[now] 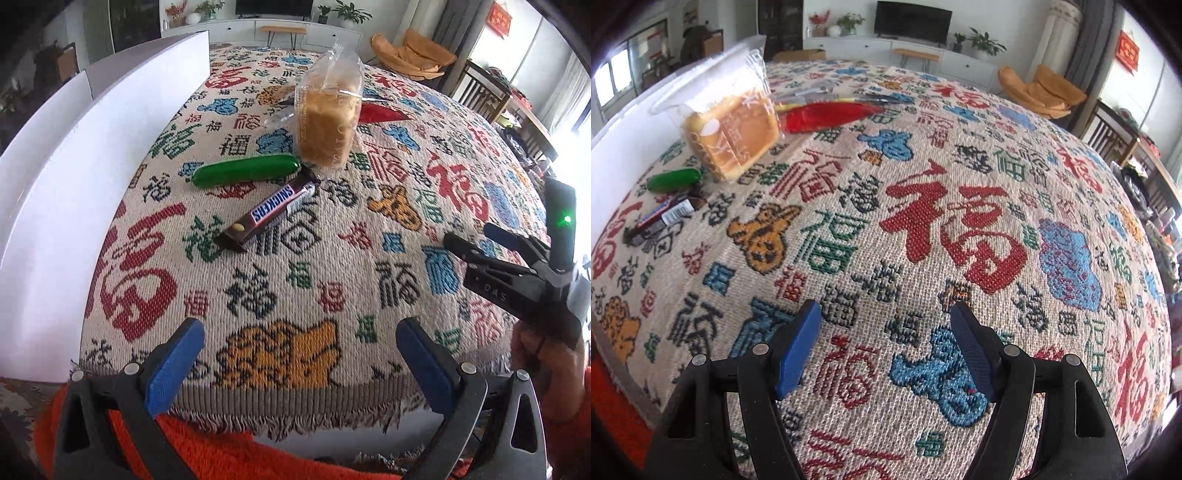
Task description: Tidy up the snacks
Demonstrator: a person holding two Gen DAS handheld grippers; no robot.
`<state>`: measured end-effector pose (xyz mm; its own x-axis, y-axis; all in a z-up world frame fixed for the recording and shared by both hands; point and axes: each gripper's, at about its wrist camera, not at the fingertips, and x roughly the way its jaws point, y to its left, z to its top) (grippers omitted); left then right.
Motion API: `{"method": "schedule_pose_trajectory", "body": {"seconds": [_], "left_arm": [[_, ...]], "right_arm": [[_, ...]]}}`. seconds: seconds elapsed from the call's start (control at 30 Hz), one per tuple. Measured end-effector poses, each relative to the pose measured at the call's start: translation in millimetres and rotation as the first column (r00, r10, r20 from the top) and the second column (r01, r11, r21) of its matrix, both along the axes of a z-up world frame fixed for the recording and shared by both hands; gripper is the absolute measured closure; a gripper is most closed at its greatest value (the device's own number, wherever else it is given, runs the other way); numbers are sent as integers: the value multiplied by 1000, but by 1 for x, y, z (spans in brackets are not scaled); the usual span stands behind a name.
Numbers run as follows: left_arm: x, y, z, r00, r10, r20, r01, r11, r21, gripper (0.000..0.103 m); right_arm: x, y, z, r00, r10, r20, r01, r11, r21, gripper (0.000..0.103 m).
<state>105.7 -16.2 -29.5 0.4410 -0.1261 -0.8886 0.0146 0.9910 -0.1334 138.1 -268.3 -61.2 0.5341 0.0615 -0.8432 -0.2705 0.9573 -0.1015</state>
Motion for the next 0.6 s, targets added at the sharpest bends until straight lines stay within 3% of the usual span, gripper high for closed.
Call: {"method": "schedule_pose_trajectory", "body": {"seconds": [0.13,0.2,0.33,0.5,0.6], "left_arm": [[9,7,-19,995,92,31,-93,995,45,1],[9,15,-30,991,133,11,-133,991,33,1],[11,24,-37,987,157,-14,-157,988,1,1],[18,13,-43,990,133,-40,-128,986,107,0],[19,11,-44,990,132,-40,-127,986,112,0]], "right_arm": [[3,-4,-2,999,2,34,-2,1000,17,22],[2,-6,-5,998,6,63,-8,999,36,17],[7,-16,-8,999,-9,44,4,993,116,16],[6,-13,-8,999,-14,52,8,994,111,15],[6,-13,-8,998,-17,55,11,994,109,16]]}}
